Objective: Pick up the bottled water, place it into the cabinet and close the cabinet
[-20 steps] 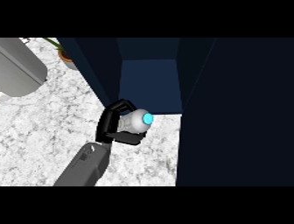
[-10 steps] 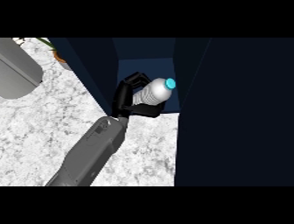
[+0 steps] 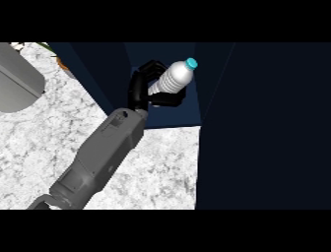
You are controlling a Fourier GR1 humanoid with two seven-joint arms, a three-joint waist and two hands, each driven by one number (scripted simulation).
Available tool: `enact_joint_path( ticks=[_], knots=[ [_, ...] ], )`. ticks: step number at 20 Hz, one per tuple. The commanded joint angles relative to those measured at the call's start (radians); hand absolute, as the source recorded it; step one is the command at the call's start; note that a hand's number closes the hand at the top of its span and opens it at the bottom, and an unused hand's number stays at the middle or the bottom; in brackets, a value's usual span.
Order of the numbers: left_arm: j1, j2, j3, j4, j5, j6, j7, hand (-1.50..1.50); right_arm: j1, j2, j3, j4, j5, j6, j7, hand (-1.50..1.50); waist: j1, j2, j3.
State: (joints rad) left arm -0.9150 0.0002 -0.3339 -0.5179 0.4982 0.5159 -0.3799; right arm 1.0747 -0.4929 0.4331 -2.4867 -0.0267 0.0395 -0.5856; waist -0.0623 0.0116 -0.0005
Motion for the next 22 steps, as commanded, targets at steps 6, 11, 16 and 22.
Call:
enact_joint_path(
  ticks=[6,11,16,22],
  knots=[
    [-0.156,0.012,-0.055,0.254,-0.127,0.272,0.011,1.50,0.029,-0.023,-0.021,-0.123,-0.079,0.029,0.038,-1.50,-0.007,0.007,0.001],
    [-0.211,0.002,-0.021,0.360,-0.125,0.297,-0.005,-1.50,0.000,-0.005,-0.028,-0.034,-0.064,0.046,-0.021,-1.50,-0.029,0.017,0.000],
    [-0.209,0.028,0.014,0.342,-0.109,0.244,-0.101,-1.50,-0.013,-0.026,-0.080,-0.024,-0.109,0.081,-0.022,-1.50,-0.018,0.020,-0.001],
    [-0.201,0.027,0.155,0.181,0.012,0.112,-0.284,1.50,0.021,-0.017,-0.061,-0.017,-0.079,0.086,-0.049,-1.50,-0.009,0.012,-0.003]
  ],
)
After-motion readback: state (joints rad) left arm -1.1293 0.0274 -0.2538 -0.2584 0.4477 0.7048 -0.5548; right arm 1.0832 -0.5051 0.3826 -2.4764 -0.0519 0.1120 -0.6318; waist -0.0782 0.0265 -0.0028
